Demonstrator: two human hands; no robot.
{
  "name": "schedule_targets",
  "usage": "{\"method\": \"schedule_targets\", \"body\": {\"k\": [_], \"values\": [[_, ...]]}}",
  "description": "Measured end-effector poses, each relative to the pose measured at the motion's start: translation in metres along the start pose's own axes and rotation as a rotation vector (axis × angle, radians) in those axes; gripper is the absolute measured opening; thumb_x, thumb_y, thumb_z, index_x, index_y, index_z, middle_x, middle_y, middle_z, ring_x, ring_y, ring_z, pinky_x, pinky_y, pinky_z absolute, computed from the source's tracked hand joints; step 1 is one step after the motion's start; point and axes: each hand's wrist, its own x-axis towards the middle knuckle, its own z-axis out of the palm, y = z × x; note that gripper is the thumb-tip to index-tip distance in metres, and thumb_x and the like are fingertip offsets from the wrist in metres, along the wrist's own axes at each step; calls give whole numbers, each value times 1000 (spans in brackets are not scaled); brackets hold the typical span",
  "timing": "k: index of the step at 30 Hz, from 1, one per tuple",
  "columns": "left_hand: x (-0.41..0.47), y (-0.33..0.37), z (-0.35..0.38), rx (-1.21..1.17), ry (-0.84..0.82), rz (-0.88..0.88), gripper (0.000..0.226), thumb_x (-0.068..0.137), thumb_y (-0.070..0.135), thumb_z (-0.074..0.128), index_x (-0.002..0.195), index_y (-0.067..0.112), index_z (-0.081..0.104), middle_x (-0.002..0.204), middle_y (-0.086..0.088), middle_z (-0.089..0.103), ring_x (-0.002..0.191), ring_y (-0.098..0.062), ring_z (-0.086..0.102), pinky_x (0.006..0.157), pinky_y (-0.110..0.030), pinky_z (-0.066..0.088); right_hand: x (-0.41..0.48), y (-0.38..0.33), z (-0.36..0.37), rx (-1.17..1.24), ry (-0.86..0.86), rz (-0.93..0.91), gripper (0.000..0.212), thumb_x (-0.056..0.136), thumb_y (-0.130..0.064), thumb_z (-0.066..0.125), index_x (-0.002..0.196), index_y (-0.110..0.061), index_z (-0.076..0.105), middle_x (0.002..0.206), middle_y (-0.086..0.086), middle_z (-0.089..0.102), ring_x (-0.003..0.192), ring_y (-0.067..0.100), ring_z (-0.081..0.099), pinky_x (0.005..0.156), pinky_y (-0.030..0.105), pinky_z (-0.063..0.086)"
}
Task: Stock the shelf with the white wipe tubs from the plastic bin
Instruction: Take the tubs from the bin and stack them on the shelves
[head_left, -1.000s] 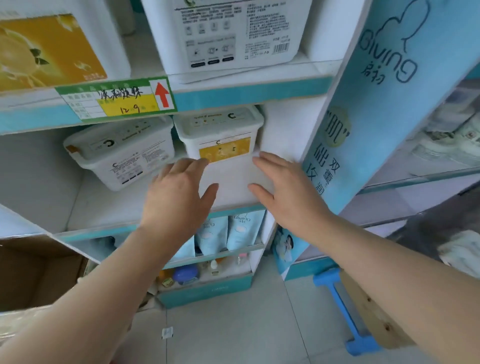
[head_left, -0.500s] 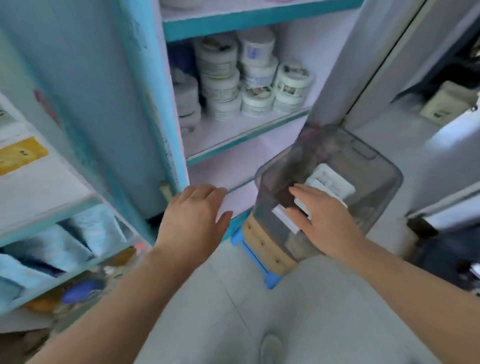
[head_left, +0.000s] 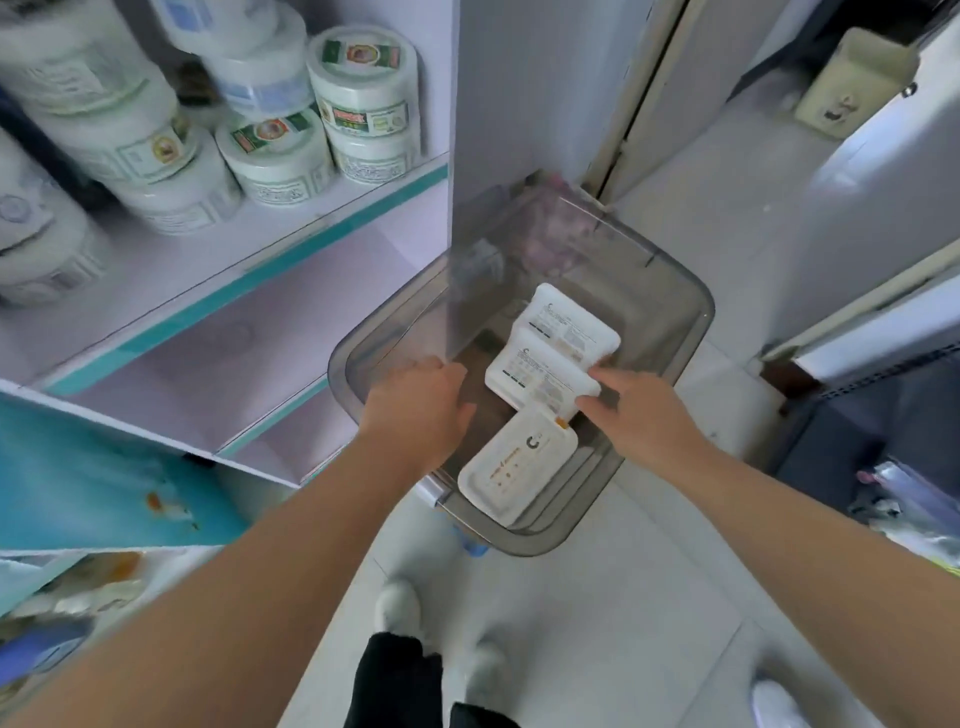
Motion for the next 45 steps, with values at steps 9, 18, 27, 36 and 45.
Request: {"method": "schedule_targets", "body": {"k": [9, 18, 27, 36, 45], "values": [[67, 1, 82, -24, -429, -16, 26, 92, 40, 51, 101, 16, 55, 100, -4, 60, 91, -22, 57, 76, -35, 50, 73, 28, 46, -98, -342, 76, 55, 93, -35, 54, 143, -17, 40, 127, 13, 60, 116, 27, 55, 91, 32, 44], [85, -4, 145, -109, -819, -158, 46, 92, 40, 58, 127, 11, 53, 122, -4, 60, 108, -21, 57, 86, -29, 45, 129, 45, 87, -261, -640, 73, 63, 95, -34, 51, 149, -20, 22, 152, 4, 32, 136, 24, 36, 106, 33, 33], [83, 1, 164, -197, -867, -289, 47, 89, 35, 63, 130, 14, 51, 124, -2, 61, 108, -21, 58, 88, -29, 45, 152, 52, 92, -330, -796, 23, 75, 92, -35, 57, 150, -30, 11, 148, 7, 38, 129, 27, 43, 98, 35, 40], [80, -10, 81, -556, -534, -495, 65, 78, 31, 77, 130, 22, 38, 122, -3, 51, 95, -19, 53, 77, -27, 52, 153, 22, 22, -178, -707, -112, 83, 84, -45, 65, 149, -37, 14, 153, -5, 31, 133, 17, 39, 91, 26, 36], [36, -19, 5, -833, -37, -643, 90, 56, 49, 86, 131, 30, 41, 129, -2, 47, 104, -19, 56, 95, -41, 52, 136, -63, -64, 25, -570, -320, 111, 60, -27, 89, 147, -38, 22, 124, -22, 44, 115, 2, 42, 94, 26, 34]]}}
